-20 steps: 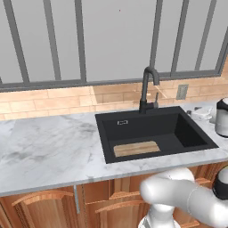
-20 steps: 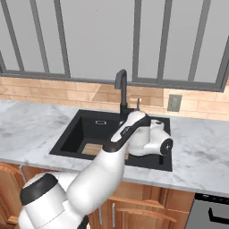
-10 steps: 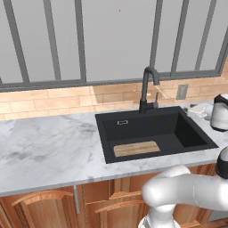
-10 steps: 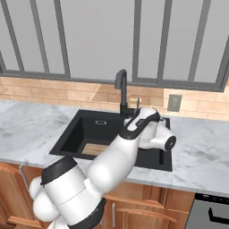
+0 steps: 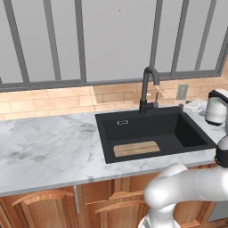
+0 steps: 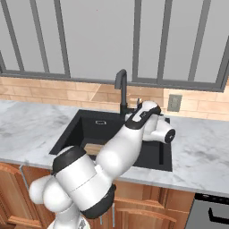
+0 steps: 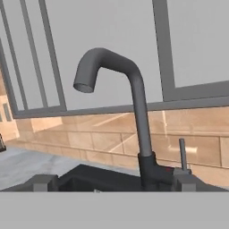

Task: Turn on the sink faucet with hot water and rinse the cutting board for ten seconds, then turn off the faucet. Push the cutting board to reach the water if necessary.

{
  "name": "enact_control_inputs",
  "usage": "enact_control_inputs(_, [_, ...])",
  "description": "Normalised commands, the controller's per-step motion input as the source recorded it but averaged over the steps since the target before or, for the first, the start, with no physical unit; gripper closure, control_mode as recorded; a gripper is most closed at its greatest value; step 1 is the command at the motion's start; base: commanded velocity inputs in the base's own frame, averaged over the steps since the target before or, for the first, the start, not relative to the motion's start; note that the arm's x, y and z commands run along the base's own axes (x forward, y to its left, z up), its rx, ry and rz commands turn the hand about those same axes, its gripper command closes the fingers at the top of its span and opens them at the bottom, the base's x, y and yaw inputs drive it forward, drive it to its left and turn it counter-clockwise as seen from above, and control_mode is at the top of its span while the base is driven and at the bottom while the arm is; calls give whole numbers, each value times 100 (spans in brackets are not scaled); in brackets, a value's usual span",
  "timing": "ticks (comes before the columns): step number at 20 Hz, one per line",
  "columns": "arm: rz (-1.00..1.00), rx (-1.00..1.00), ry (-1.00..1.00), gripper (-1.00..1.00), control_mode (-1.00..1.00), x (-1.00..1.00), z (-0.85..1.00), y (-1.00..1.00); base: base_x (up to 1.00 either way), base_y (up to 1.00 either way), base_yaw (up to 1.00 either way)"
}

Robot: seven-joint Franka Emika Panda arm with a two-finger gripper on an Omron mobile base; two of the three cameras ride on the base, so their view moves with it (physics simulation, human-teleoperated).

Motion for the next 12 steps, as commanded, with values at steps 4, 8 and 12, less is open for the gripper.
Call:
enact_control_inputs(4, [0, 0, 0, -100, -100, 37, -6, 1, 0, 0, 0])
enact_control_inputs(8, [0, 0, 0, -100, -100, 29, -12, 0, 0, 0, 0])
enact_control_inputs(12, [0, 0, -4, -100, -100, 12, -15, 0, 0, 0, 0])
